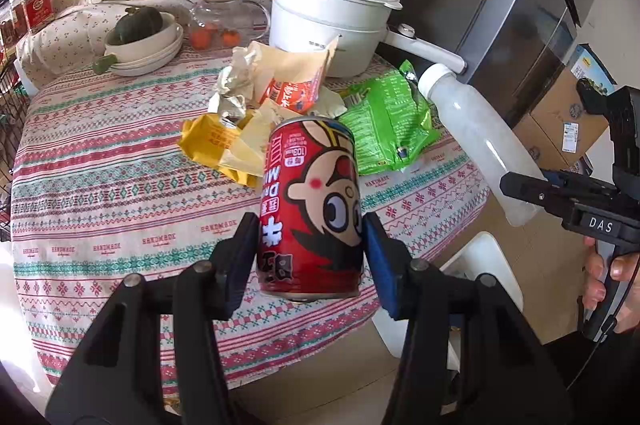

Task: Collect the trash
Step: 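Grasp the white milk bottle with the right gripper and lift it toward the bin, then drop the red can and milk bottle into the white bin with both grippers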

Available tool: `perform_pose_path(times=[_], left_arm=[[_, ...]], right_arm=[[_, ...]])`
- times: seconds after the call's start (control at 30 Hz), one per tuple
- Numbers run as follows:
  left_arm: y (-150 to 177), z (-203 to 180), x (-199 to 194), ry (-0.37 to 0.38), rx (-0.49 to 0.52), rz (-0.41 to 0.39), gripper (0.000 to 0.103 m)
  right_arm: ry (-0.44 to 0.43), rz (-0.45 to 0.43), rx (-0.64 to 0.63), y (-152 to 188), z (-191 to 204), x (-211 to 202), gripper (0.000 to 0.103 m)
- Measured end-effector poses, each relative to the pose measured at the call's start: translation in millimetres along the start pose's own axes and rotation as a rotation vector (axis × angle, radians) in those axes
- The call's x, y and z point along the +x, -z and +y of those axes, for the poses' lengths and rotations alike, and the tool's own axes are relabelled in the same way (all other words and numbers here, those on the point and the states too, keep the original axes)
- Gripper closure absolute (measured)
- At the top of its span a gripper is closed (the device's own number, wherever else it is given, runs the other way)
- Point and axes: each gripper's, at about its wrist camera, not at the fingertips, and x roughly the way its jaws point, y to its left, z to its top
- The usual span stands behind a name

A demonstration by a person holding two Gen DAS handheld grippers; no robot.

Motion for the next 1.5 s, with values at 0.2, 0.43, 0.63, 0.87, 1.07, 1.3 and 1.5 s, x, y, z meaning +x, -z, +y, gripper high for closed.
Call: perform_pose_path(times=[0.2, 0.43, 0.63, 0.87, 1.07, 1.3, 1.5], left_arm=[[13.2, -38.0, 11.5, 0.037, 0.090, 0.044, 0.049], [40.7, -90.9, 34.5, 0.100, 0.215, 0.131, 0.049], [60.7, -133.5, 53.2, 0.149, 0.309, 0.191, 0.049], [96.3, -186.9, 83.7, 0.225, 0.415, 0.304, 0.049], [122.3, -224.3, 111.3, 0.242, 0.514, 0.369, 0.049], [136.0, -240.0, 126.8, 0.189, 0.579, 0.381, 0.049], [128.7, -234.6, 114.9, 0.166, 0.581, 0.339, 0.039]], right_arm=[[0.011, 0.014, 0.000, 29.9, -27.9, -23.4, 0.053], [0.032, 0.088, 0.044, 75.6, -71.6, -31.3, 0.053], [0.071, 0.156, 0.094, 121.2, -112.0, -28.7, 0.053], [0.105, 0.201, 0.167, 164.5, -155.8, -36.7, 0.053], [0.132, 0.224, 0.209, 179.2, -176.7, -38.4, 0.053], [0.132, 0.243, 0.219, 181.7, -181.0, -38.2, 0.053], [0.124, 0.270, 0.202, 185.3, -178.8, -33.7, 0.053]])
